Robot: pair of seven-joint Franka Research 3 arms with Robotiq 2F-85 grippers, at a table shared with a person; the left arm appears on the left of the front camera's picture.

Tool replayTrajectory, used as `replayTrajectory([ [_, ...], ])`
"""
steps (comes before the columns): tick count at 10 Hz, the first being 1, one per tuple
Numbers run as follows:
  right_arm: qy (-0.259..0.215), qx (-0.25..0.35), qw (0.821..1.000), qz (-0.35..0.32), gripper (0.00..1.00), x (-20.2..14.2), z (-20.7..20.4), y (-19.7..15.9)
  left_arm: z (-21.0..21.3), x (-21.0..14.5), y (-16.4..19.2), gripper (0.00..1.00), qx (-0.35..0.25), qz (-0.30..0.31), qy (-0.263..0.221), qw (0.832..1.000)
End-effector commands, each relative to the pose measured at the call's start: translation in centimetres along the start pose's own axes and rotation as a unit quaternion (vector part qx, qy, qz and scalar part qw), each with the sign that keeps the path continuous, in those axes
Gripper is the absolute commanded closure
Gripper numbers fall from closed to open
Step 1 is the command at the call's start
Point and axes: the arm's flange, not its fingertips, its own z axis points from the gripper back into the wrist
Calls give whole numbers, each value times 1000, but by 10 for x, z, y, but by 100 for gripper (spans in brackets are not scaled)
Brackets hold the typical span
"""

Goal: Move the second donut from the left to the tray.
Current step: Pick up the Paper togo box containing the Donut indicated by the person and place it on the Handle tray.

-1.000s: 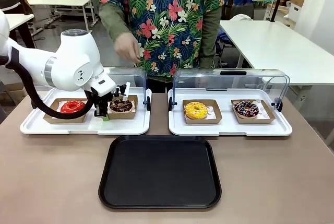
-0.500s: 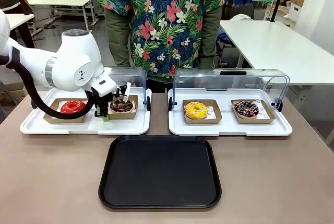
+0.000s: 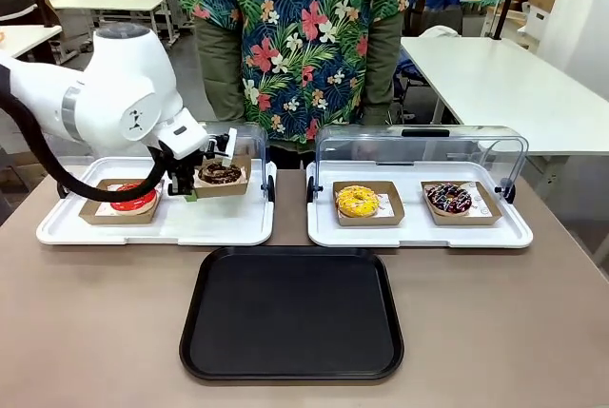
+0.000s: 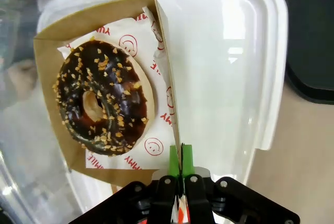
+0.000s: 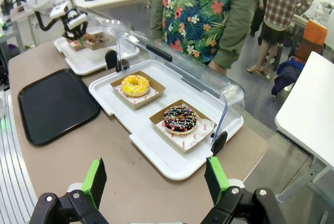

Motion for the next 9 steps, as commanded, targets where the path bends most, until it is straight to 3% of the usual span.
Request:
replayTrajectory([
  [1, -17, -4, 1000, 12, 0, 1, -1, -2, 21, 6, -27, 98, 10, 24, 14, 1000],
  [4, -17, -4, 1000, 12, 0, 1, -1, -2, 49, 37, -85, 98, 5, 40, 15, 999],
  [6, -17, -4, 1000, 12, 0, 1, -1, -2, 49, 56, -124, 98, 6, 54, 17, 998],
  [9, -17, -4, 1000, 12, 0, 1, -1, -2, 40, 94, -181, 98, 16, 26, 27, 999],
])
